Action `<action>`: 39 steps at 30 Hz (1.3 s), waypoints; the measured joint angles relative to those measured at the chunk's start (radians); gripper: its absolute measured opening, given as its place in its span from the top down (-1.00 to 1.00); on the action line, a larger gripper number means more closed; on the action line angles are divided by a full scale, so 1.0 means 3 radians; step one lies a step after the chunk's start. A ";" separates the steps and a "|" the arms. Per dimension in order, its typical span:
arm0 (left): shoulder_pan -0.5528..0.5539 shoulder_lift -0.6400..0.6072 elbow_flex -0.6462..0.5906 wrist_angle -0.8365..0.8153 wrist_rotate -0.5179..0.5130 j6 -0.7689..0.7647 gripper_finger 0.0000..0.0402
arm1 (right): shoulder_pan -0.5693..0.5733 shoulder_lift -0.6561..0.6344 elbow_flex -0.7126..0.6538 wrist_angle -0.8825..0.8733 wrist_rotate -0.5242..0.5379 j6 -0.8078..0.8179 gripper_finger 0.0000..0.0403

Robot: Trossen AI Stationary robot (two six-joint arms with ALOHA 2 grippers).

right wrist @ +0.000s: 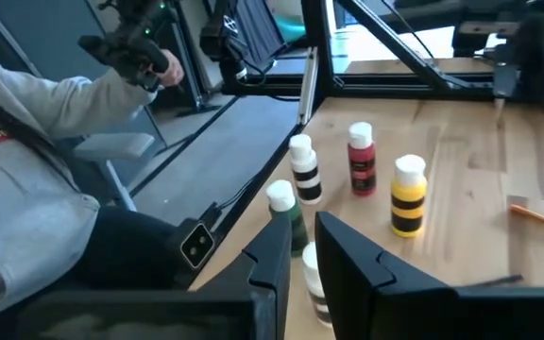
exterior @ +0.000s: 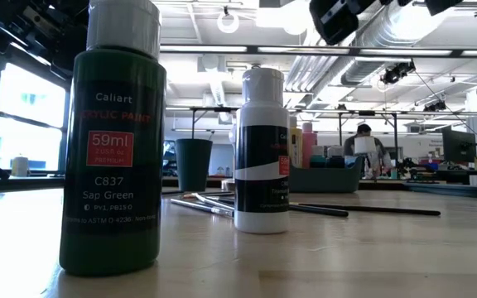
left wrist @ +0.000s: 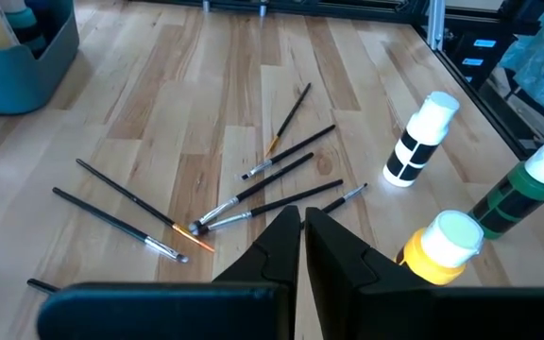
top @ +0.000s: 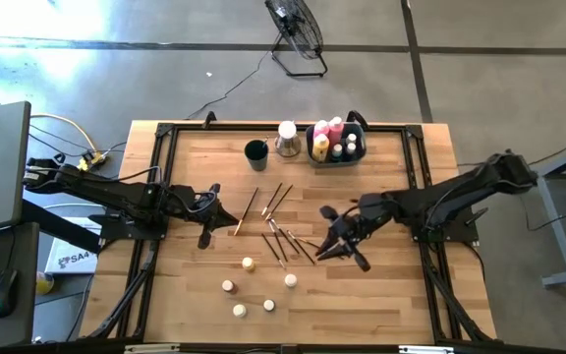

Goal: Pick & Place Paint Supplies
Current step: Put the small white paint bottle into the blue bin

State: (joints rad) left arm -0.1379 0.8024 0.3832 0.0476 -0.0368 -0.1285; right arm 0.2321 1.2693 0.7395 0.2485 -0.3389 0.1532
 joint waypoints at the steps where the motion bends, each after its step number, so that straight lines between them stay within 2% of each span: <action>1: 0.0000 0.0001 0.0000 -0.0001 -0.0001 0.0000 0.90 | 0.0016 0.0063 0.0000 0.0068 0.0000 -0.0005 0.77; 8: 0.0000 0.0001 0.0000 0.0015 0.0002 -0.0076 0.90 | 0.0083 0.0297 0.0000 0.0357 0.0072 -0.0151 0.77; 14: -0.0003 0.0001 0.0004 0.0148 0.0292 -0.0429 0.90 | 0.0084 0.0298 0.0000 0.0347 0.0081 -0.0149 0.77; 22: 0.0000 0.0001 0.0004 0.0108 0.0076 -0.0437 0.90 | 0.0084 0.0297 0.0000 0.0339 0.0085 -0.0149 0.77; 33: -0.0010 0.0001 0.0004 0.0085 0.0090 -0.0490 0.90 | 0.0084 0.0297 0.0000 0.0326 0.0085 -0.0143 0.77; 39: -0.0350 0.0161 0.0003 0.0272 -0.0128 -0.0409 0.97 | 0.0085 0.0297 0.0000 0.0299 0.0075 -0.0150 0.77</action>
State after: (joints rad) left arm -0.2428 0.8507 0.3840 0.1293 -0.0752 -0.2513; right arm 0.2577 1.3582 0.7395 0.3383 -0.3164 0.1081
